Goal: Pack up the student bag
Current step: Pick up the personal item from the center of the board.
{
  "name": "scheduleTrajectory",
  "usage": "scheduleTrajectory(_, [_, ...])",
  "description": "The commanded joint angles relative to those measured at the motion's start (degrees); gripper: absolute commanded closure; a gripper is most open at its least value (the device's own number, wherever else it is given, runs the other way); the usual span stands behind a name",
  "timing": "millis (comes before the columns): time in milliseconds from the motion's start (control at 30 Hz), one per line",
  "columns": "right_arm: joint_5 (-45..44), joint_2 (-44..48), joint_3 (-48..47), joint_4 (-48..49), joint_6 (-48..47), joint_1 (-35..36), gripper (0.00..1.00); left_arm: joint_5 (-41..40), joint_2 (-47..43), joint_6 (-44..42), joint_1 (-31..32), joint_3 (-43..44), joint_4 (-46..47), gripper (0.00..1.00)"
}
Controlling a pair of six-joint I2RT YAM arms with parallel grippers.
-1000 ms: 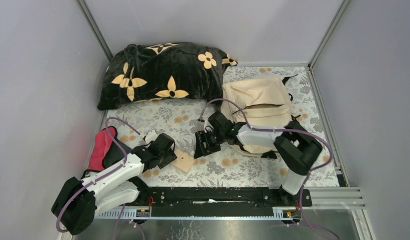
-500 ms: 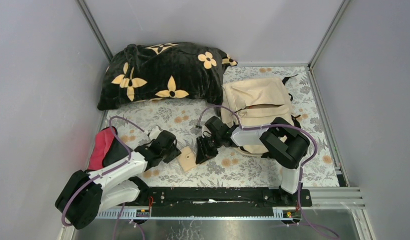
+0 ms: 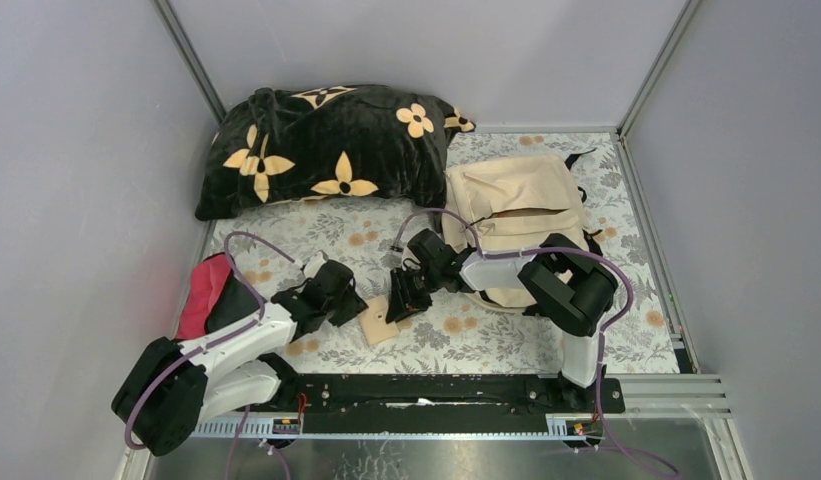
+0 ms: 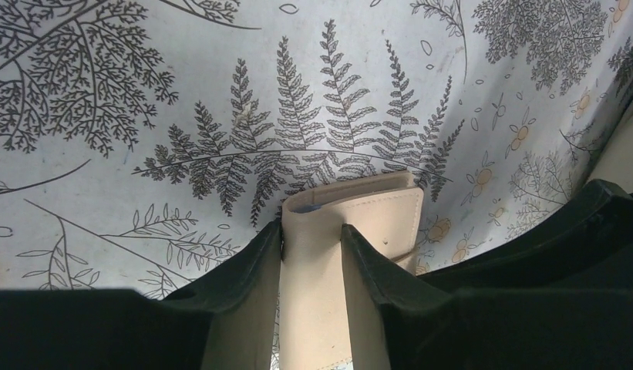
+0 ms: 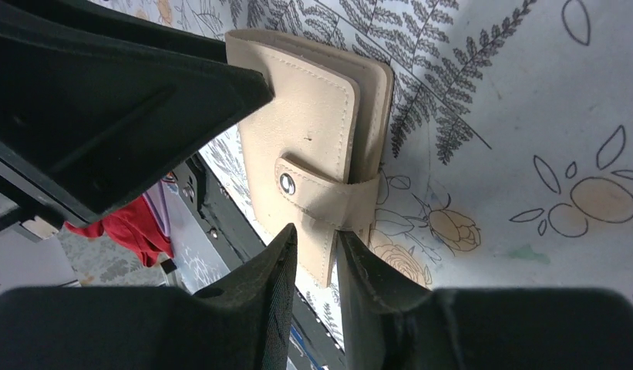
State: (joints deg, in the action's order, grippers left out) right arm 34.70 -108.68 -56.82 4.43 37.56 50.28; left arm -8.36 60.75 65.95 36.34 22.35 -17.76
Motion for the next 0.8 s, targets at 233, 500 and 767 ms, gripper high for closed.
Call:
scheduleTrajectory(233, [1.4,-1.2,-3.1,4.7,3.0,0.7,0.66,2.6,1.1,-1.2,0.3,-0.9,2.9,0.6])
scheduleTrajectory(500, [1.9,1.7,-2.2,4.1,5.3,-1.7,1.0,-0.6,-0.6,-4.8,-0.4,4.3,-3.0,0.48])
scheduleTrajectory(767, [3.6,13.7,3.2,6.0,6.3,-11.7,1.0,3.3,-7.1,-15.1,-6.9,13.7,-8.1,0.19])
